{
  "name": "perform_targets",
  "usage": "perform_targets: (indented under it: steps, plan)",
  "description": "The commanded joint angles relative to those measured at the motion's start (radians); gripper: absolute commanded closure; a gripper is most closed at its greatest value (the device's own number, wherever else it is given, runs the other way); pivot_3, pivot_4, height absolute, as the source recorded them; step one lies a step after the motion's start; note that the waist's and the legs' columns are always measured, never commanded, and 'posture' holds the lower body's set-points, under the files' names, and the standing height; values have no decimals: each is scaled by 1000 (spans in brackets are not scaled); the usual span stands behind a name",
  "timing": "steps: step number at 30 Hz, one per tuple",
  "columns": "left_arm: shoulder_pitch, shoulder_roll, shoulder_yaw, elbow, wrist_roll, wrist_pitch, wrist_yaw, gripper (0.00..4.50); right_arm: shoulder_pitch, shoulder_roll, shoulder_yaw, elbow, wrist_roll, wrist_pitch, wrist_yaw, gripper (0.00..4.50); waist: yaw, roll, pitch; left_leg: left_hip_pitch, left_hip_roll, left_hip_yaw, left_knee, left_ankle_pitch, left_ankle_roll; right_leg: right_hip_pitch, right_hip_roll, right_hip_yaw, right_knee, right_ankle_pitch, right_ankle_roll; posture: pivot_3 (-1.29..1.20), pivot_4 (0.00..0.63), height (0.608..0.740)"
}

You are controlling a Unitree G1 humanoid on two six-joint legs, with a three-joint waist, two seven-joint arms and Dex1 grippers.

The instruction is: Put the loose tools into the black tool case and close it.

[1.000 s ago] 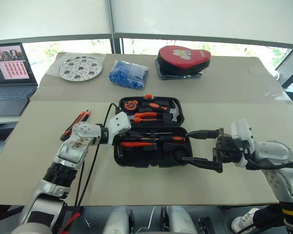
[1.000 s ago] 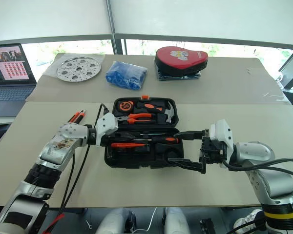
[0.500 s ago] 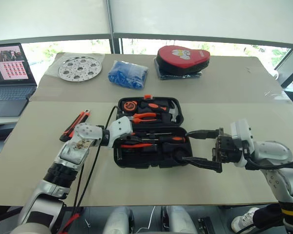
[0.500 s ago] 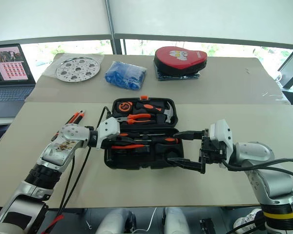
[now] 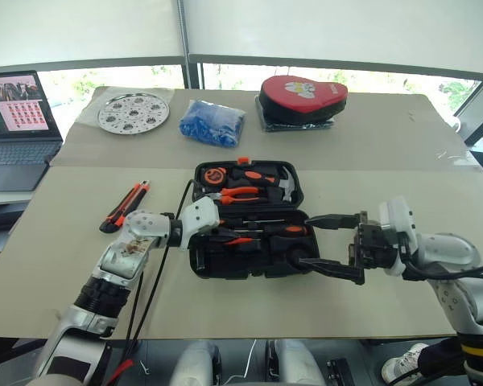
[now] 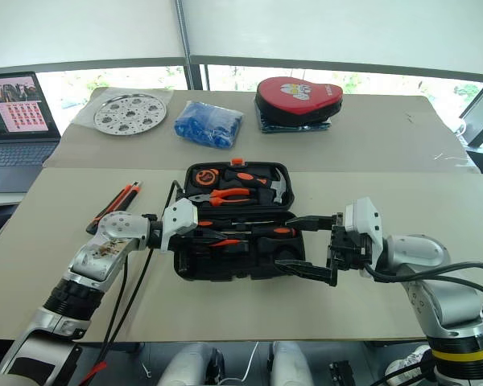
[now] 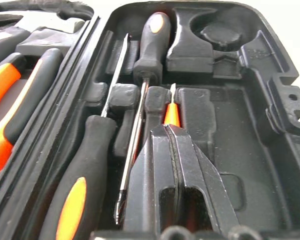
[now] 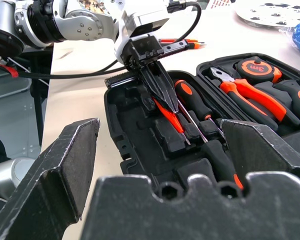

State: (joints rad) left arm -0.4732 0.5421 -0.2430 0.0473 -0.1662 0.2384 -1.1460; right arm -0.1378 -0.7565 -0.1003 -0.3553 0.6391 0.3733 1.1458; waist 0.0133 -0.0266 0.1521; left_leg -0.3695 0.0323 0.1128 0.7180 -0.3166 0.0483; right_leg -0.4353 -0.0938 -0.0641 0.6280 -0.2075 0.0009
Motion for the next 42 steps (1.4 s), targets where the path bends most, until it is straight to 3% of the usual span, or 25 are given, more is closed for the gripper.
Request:
perform_targets:
  steps: [1, 9, 13, 17, 21, 24, 25, 26, 31, 36, 42]
  plan:
    - [-2, 9, -30, -6, 21, 42, 2, 4465, -13, 3, -14, -13, 3, -17, -2, 0, 0, 0, 0, 0, 0, 0, 0, 0, 0, 0, 0, 0, 0, 0, 0, 0, 150, 740]
    - [1, 35, -84, -44, 19, 312, 11, 4465, -15, 4, -18, -10, 9, -14, -3, 0, 0, 0, -1, 2, 0, 0, 0, 0, 0, 3, 0, 0, 0, 0, 0, 0, 150, 740]
    - [12, 29, -75, -66, 8, 322, 20, 4465, -14, 7, -20, -10, 9, -16, -4, 0, -2, 1, -1, 7, 1, -1, -1, 0, 0, 7, 0, 0, -1, 0, 0, 0, 150, 740]
    - [29, -8, 5, -80, -28, 234, 68, 4465, -10, 10, -22, -12, 9, -18, -7, 0, -1, 1, -1, 12, 1, -1, -4, -4, 7, 12, 0, 0, -2, -1, 0, 0, 150, 740]
    - [95, -10, 142, -160, -155, 154, 39, 4465, -2, 12, -31, -15, 14, -26, -2, 0, -2, 1, -1, 11, 1, 0, -3, -3, 4, 11, -1, 0, -2, -1, 0, 0, 150, 740]
    - [236, 18, 345, -275, -279, 111, 48, 4465, 7, 27, -59, 3, 26, -64, 19, 0, -5, 1, -1, 9, 2, 0, -3, 0, 0, 8, -1, 0, -2, -1, -1, 0, 150, 740]
    - [319, 26, 453, -306, -296, 63, 65, 3934, 18, 35, -75, 21, 24, -96, 33, 0, -9, 1, -1, 9, 2, 0, -4, 0, 0, 8, -1, 0, -2, -1, -1, 0, 150, 740]
    - [399, 34, 543, -330, -302, 34, 83, 3804, 30, 47, -88, 37, 10, -144, 48, 0, -13, 1, -1, 9, 3, 0, -4, 0, 0, 7, -1, 0, -2, -1, -1, 0, 150, 740]
    - [686, 27, 823, -351, -310, -43, 169, 1954, 72, 87, -105, 60, -16, -244, 58, 0, -11, 1, 0, 11, 3, 0, -7, -1, -1, 8, -3, -1, -3, -2, -2, 0, 150, 740]
    - [963, -54, 1119, -268, -336, -72, 282, 185, 106, 143, -94, 56, -8, -303, 55, 0, -4, 1, 0, 12, 3, 0, -7, -8, 9, 10, -5, -2, -4, -2, -1, 0, 150, 740]
    - [1012, -47, 1139, -275, -384, 11, 357, 87, 99, 218, -97, 29, 28, -314, 4, 0, 18, 1, 0, 13, 2, 0, -6, -9, 9, 10, -7, -3, -4, -6, -6, 0, 150, 740]
